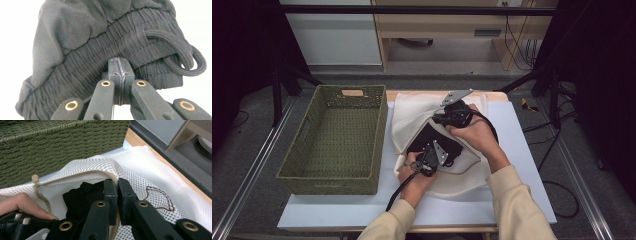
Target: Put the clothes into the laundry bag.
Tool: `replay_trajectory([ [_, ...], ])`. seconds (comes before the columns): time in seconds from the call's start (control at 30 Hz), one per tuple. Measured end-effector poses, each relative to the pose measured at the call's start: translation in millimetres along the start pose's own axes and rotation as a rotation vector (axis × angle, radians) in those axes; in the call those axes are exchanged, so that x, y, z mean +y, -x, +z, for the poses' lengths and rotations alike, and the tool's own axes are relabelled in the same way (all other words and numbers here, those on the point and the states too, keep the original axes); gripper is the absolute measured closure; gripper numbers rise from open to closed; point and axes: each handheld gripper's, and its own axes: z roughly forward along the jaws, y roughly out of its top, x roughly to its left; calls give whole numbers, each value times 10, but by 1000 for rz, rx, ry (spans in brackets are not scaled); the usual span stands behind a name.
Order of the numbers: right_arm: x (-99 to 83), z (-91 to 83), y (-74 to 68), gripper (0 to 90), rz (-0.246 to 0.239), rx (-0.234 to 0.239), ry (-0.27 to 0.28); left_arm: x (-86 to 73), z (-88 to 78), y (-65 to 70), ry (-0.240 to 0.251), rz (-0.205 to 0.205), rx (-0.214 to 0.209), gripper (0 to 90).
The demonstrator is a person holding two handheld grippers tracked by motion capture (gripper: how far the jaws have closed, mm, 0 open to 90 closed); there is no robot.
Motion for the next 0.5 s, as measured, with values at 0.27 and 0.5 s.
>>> replay_trajectory([
  [0.27, -1, -9, 1, 866, -2, 1, -2, 19, 37, -12, 0, 2, 6, 900],
  [0.5, -2, -25, 3, 866, -3, 4, -8, 36, 70, -22, 6, -4, 11, 900],
])
